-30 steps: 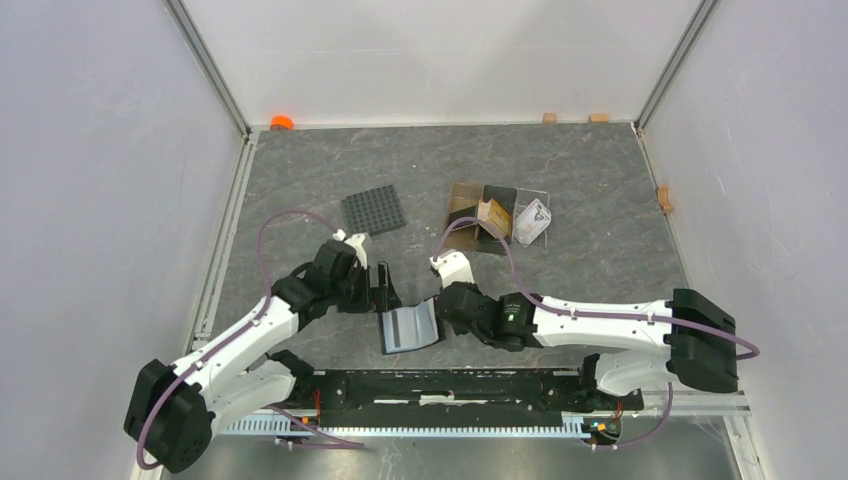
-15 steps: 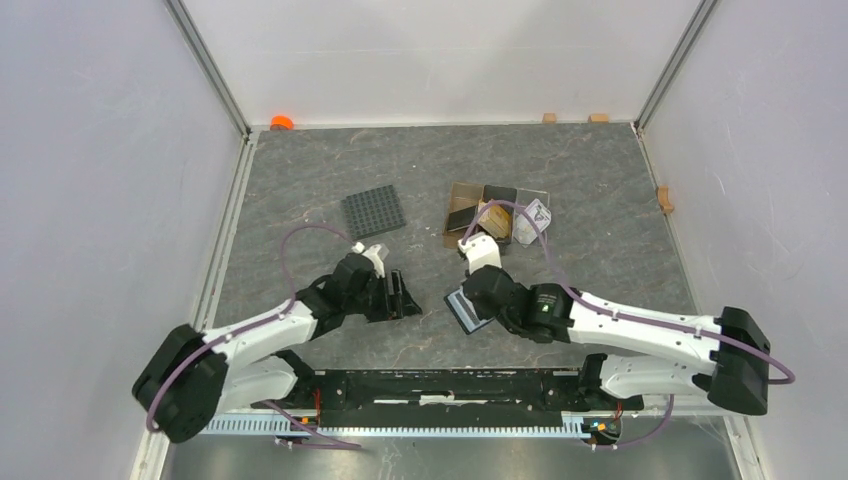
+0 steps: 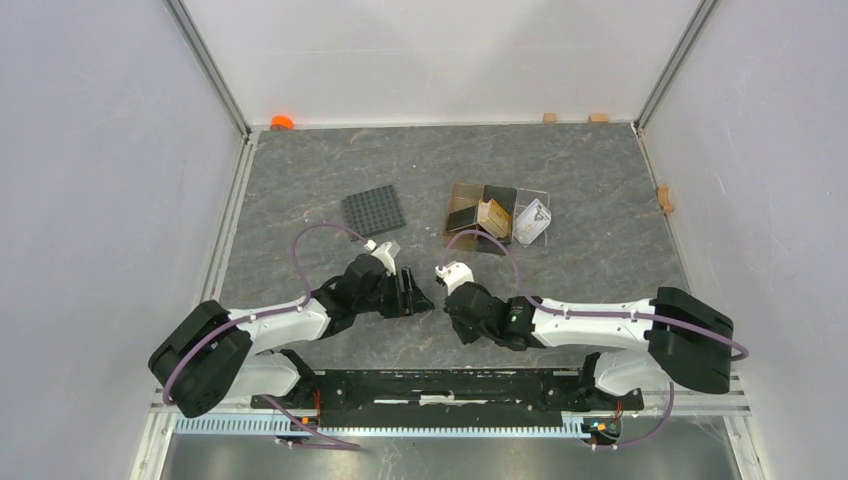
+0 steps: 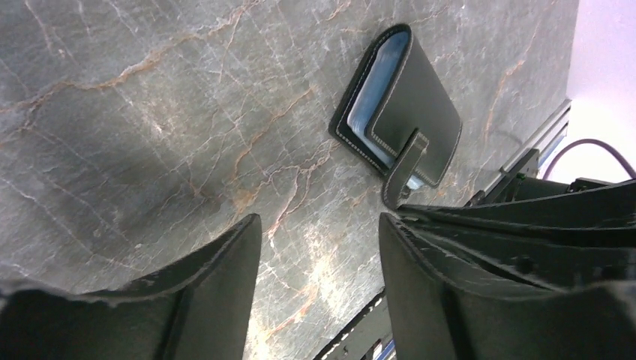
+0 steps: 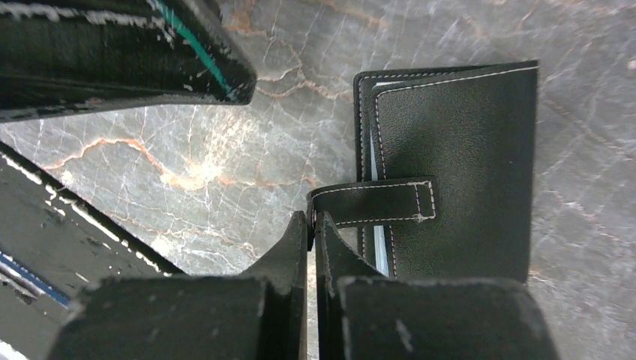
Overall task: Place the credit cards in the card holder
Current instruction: Close the card holder at the center of the board, then turn over the card holder at the center of the board.
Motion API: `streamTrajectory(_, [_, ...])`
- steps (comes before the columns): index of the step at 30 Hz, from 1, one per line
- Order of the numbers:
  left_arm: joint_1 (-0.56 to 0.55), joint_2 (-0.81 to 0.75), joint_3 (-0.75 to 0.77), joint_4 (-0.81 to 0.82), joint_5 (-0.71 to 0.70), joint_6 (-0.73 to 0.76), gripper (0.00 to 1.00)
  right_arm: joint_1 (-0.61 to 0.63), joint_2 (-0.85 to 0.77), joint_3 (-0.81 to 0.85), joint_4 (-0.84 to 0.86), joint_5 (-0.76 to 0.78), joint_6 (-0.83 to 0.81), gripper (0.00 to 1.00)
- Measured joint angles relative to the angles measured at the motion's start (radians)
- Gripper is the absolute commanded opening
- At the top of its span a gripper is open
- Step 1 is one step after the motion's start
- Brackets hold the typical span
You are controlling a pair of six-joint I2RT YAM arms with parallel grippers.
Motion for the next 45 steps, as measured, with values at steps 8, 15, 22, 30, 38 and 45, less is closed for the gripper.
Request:
streamTrajectory(8, [-0.002, 0.066, 0.019, 0.044, -0.002, -0.001, 0.76, 0.000, -0.031, -0.017, 0.046, -0.069, 0.001, 0.61])
streamTrajectory(15, [-0.016, 0.114, 0.081, 0.051, -0.003, -0.001, 0.79, -0.007, -0.191, 0.022, -0.061, -0.077, -0.043, 0.83])
streamTrajectory(22, [-0.051, 0.136, 0.121, 0.059, -0.010, -0.001, 0.80, -0.209, -0.373, 0.063, -0.181, -0.092, -0.105, 0.83])
streamTrajectory(30, [-0.114, 0.210, 0.197, 0.052, -0.035, -0.001, 0.79, -0.584, -0.361, -0.053, -0.119, -0.345, -0.210, 0.69])
streamTrajectory(38, [-0.135, 0.299, 0.240, 0.026, -0.042, 0.003, 0.51, -0.779, -0.234, -0.180, 0.012, -0.699, -0.246, 0.64])
streamTrajectory(45, [-0.136, 0.344, 0.256, 0.006, -0.060, 0.008, 0.38, -0.818, -0.116, -0.181, 0.125, -0.835, -0.280, 0.60])
